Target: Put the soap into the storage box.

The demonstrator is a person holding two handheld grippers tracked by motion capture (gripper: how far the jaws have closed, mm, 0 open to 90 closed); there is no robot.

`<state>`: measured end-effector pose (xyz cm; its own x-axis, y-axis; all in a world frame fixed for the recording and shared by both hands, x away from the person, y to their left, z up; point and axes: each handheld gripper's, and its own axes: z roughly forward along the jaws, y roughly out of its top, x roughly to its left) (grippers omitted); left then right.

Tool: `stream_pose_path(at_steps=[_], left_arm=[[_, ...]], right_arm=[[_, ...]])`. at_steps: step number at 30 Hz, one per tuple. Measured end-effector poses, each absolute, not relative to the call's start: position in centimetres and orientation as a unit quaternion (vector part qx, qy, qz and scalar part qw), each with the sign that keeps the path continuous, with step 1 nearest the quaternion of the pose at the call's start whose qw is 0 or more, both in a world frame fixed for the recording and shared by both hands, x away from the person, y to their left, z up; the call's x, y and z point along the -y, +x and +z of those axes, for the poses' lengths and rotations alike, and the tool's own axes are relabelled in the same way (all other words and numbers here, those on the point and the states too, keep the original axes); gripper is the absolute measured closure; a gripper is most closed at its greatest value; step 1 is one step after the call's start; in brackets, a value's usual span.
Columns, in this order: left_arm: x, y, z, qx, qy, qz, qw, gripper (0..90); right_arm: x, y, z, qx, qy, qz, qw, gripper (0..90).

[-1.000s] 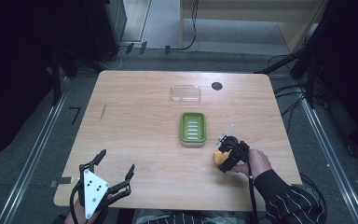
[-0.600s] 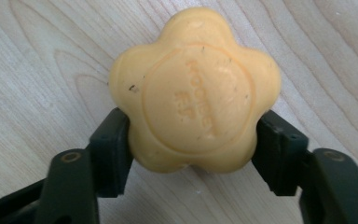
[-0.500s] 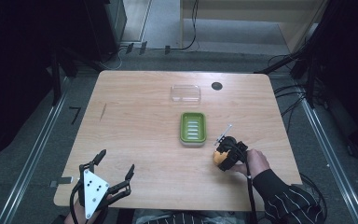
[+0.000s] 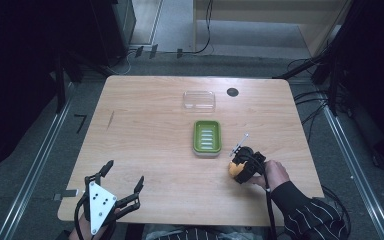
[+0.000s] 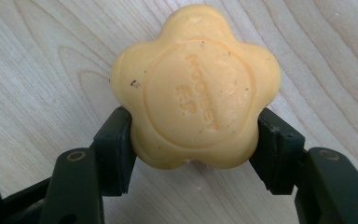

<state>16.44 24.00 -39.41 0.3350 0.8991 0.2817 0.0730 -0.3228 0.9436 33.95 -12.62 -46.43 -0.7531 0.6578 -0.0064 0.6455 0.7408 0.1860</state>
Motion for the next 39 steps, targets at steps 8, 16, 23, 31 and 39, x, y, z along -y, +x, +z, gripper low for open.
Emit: stream_pose_path(at_steps=[8,16,23,31,39], left_arm=[[-24.0,16.4,-39.4,-0.359,0.676,0.451,0.458,13.0],[-24.0,16.4,-39.4,-0.359,0.676,0.452,0.458,13.0],[-24.0,16.4,-39.4,-0.360,0.676,0.451,0.458,13.0],[-24.0,16.4,-39.4,-0.360,0.677,0.451,0.457,13.0],[-24.0,16.4,-39.4,-0.360,0.677,0.451,0.457,13.0]], right_arm=[[12.9,34.0,-45.9,-0.930,0.350,0.102,0.045,40.2],[13.3,34.2,-45.4,-0.927,0.354,0.106,0.054,40.2],[13.4,34.4,-45.2,-0.926,0.356,0.109,0.062,40.1],[13.3,34.6,-44.9,-0.925,0.358,0.112,0.067,40.1],[13.3,34.9,-44.5,-0.923,0.359,0.119,0.074,40.1]])
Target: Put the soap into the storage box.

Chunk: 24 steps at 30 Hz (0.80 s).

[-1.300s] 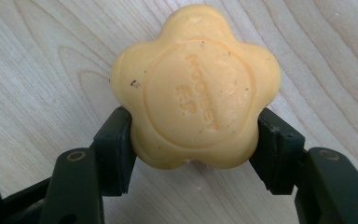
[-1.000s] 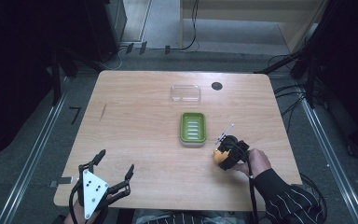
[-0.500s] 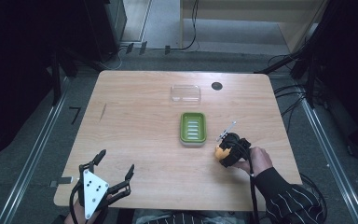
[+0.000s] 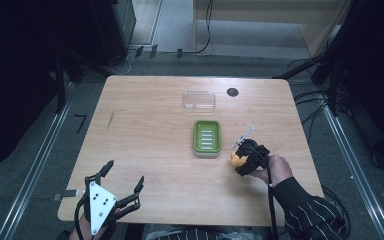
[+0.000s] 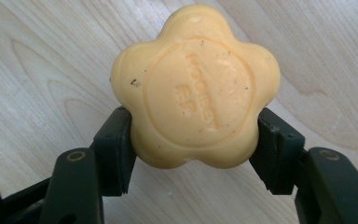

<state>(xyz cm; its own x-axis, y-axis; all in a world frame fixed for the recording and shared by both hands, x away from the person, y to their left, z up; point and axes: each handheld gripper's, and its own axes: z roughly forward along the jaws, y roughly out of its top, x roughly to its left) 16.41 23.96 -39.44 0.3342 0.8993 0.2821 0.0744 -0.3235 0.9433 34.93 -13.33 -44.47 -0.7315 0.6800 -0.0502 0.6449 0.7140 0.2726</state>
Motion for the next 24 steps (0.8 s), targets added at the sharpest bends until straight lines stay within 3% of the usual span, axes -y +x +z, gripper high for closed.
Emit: stream_pose_path(at_steps=[24], left_arm=[[-24.0,16.4,-39.4,-0.360,0.676,0.452,0.457,13.0]], right_arm=[[12.3,36.3,-43.3,-0.923,0.350,0.130,0.089,40.1]])
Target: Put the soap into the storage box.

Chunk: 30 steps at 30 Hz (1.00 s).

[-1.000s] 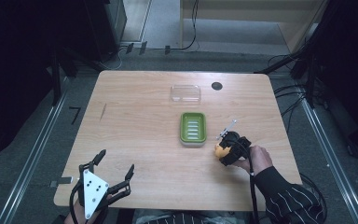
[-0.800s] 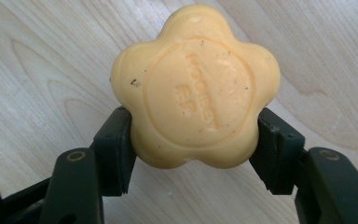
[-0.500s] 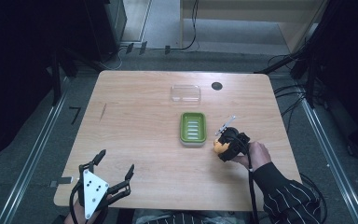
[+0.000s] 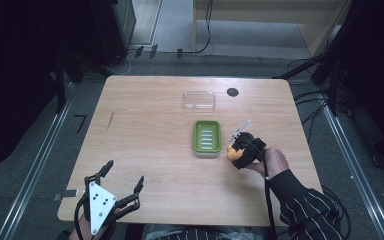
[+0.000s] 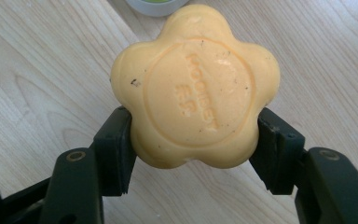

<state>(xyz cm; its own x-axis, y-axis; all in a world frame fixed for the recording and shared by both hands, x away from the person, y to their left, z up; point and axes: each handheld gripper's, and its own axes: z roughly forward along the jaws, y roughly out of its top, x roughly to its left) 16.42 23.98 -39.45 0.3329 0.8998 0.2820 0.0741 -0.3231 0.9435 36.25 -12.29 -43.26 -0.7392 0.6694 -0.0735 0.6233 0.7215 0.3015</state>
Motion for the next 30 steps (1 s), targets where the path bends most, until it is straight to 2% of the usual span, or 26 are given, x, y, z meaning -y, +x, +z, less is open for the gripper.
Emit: stream_pose_path(at_steps=[30], left_arm=[[-24.0,16.4,-39.5,-0.360,0.678,0.451,0.456,13.0]], right_arm=[[10.8,37.9,-41.6,-0.928,0.335,0.133,0.094,40.1]])
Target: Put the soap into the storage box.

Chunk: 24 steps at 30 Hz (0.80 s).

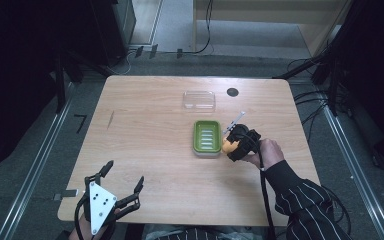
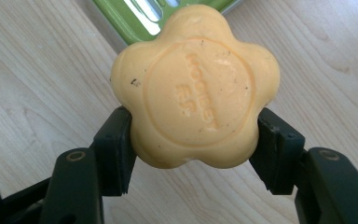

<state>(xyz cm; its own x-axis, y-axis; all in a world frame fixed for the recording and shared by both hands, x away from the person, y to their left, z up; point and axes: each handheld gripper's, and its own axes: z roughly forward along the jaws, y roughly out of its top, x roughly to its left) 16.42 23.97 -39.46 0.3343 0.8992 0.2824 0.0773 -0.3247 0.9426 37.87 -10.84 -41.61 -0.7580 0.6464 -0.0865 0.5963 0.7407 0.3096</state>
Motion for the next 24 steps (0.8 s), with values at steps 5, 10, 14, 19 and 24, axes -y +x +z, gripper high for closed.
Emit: stream_pose_path(at_steps=[5,10,14,19,24], left_arm=[[-24.0,16.4,-39.5,-0.360,0.677,0.451,0.456,13.0],[-24.0,16.4,-39.5,-0.360,0.678,0.451,0.456,13.0],[-24.0,16.4,-39.5,-0.360,0.677,0.452,0.456,13.0],[-24.0,16.4,-39.5,-0.360,0.677,0.451,0.456,13.0],[-24.0,16.4,-39.5,-0.360,0.678,0.451,0.456,13.0]], right_arm=[[10.5,38.2,-41.3,-0.930,0.329,0.134,0.097,40.1],[10.0,38.5,-41.1,-0.932,0.324,0.133,0.098,40.1],[9.7,38.8,-40.9,-0.933,0.319,0.134,0.096,40.1],[9.4,39.1,-40.7,-0.934,0.317,0.134,0.096,40.1],[9.1,39.4,-40.5,-0.935,0.314,0.134,0.096,40.1]])
